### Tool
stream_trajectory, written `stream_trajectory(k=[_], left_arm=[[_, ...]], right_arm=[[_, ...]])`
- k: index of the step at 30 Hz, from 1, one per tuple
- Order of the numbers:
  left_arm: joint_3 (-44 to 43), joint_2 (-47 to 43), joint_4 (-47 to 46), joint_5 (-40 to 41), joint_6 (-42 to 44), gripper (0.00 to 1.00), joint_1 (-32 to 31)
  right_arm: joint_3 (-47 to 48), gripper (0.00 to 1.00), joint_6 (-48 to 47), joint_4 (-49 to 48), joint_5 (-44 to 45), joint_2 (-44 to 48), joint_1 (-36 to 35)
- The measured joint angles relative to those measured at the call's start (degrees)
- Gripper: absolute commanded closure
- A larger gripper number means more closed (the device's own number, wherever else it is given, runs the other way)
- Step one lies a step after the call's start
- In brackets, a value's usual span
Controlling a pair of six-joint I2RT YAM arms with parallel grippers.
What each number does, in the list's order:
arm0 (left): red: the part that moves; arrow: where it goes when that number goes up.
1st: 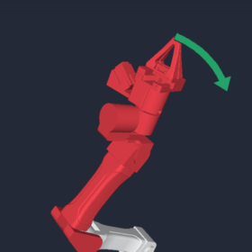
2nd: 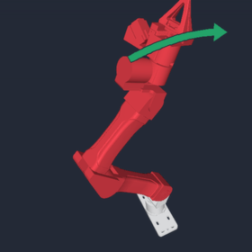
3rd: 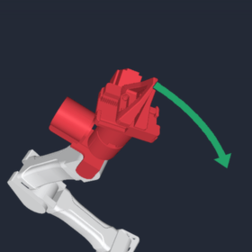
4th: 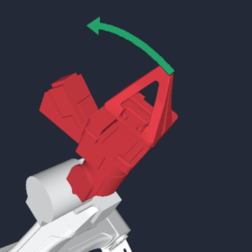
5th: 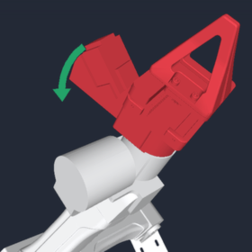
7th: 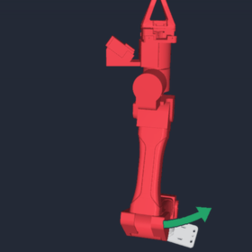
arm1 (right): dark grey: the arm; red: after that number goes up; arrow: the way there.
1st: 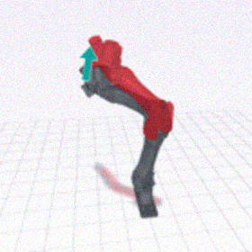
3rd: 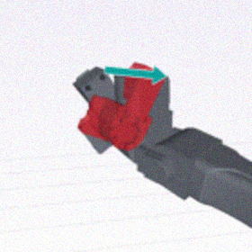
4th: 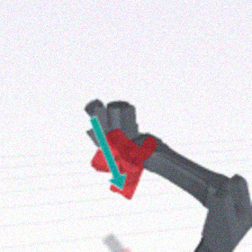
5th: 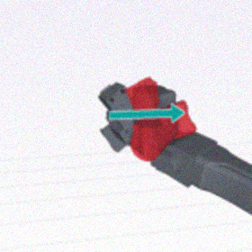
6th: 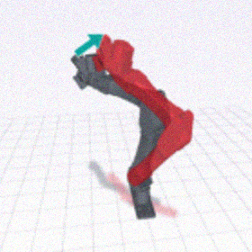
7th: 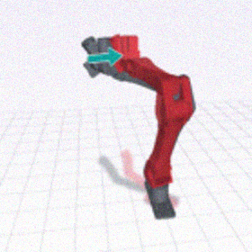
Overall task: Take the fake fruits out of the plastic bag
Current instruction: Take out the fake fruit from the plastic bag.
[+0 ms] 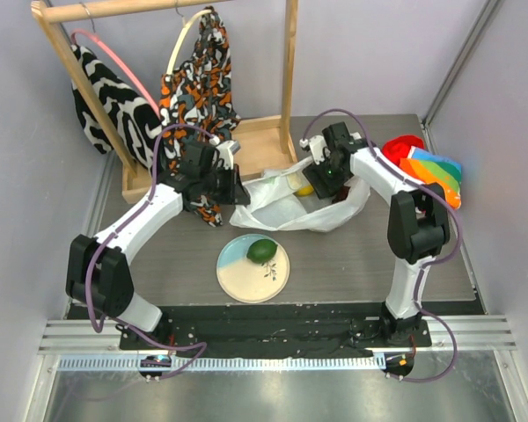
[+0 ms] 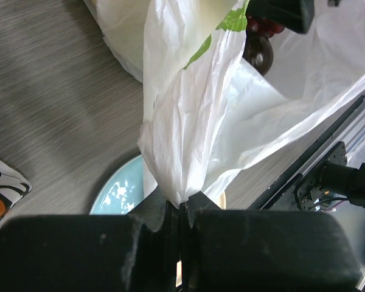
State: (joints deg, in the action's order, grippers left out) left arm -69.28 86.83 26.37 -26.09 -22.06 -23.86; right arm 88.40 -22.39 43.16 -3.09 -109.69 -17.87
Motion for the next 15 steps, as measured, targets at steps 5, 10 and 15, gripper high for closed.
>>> stream_trajectory(k=[5,10,15], left_arm=[[0.00,0.02,0.00,-0.09,-0.02,1.00,0.00],[-0.02,0.70,-0.02,-0.11,-0.02,1.00,0.00],[-0.68,1.86,0.04,-0.11,-0.02,1.00,0.00]], right_arm=[[3.63,0.16,-0.39,-1.81,2.43,-4.72,0.11],[5.66,0.35,-1.29,-2.97,3.26,-9.35,0.11],[5.81,0.59,-2.86,-4.17,2.80,-10.27,0.48]])
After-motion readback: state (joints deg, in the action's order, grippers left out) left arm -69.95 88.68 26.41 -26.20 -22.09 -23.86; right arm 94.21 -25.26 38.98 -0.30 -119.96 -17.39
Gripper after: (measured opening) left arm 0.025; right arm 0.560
